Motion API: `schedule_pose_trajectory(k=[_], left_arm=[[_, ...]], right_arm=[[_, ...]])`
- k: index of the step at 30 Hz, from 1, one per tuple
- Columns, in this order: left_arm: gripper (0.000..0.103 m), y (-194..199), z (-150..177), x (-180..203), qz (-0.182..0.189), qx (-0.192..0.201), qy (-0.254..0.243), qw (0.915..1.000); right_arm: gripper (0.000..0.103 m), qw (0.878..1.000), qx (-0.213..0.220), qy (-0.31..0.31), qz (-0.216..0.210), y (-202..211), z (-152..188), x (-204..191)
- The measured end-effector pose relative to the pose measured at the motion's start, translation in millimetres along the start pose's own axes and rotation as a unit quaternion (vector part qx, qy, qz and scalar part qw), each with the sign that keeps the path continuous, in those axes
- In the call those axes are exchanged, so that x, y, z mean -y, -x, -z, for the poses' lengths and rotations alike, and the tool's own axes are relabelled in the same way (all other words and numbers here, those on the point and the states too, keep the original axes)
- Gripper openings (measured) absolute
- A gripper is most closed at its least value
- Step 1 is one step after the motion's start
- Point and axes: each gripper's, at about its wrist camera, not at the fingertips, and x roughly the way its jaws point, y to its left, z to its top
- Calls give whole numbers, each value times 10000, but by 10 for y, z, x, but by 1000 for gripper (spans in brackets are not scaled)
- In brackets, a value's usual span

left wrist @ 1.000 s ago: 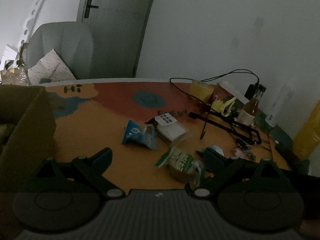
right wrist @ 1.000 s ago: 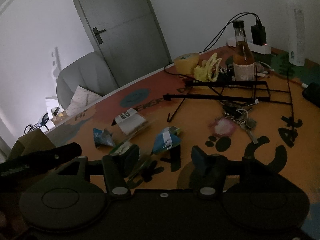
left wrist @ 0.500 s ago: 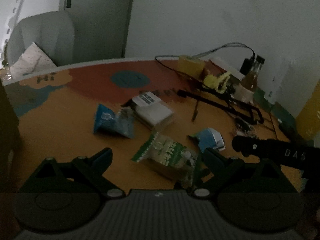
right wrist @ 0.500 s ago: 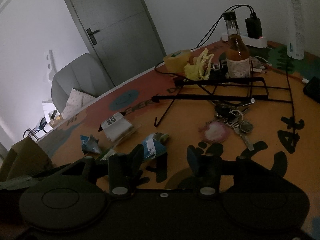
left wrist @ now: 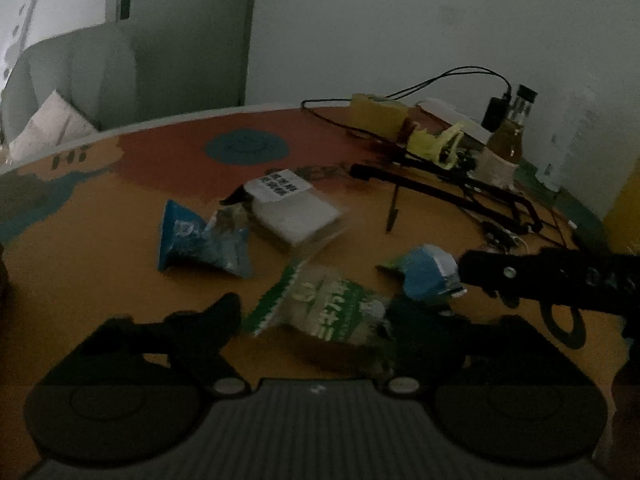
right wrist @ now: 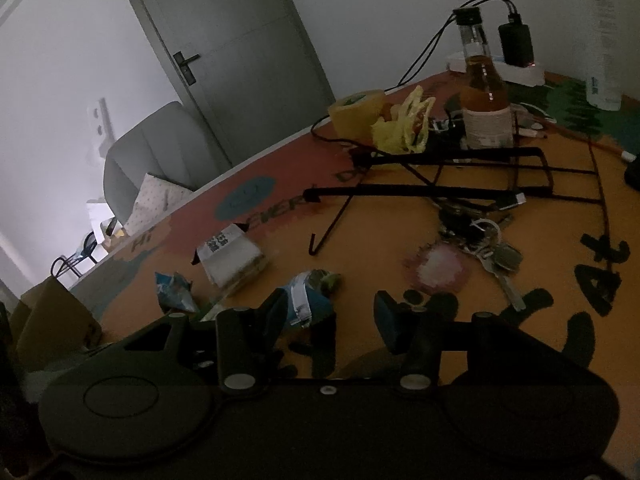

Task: Organize snacks
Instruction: 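Grasp the green-and-white bag with the left gripper while the right grasps the small blue bag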

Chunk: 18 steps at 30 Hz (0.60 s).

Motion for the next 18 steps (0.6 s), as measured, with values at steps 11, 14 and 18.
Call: schedule_pose_trajectory(k=[11,14,18], left_arm=[[47,129,-20,-191,-3,-84,197,9998],[47,212,-17,-269,-62,-31,287,9996],[47,355,-13,-365,-145,73,377,9992]], right_arm=[[51,9995,-119,291,-74,-205,5,-237],[51,9991,-184,382,19,-277,35,-287],[25,9985,-279,474,75,-296,103,-325]])
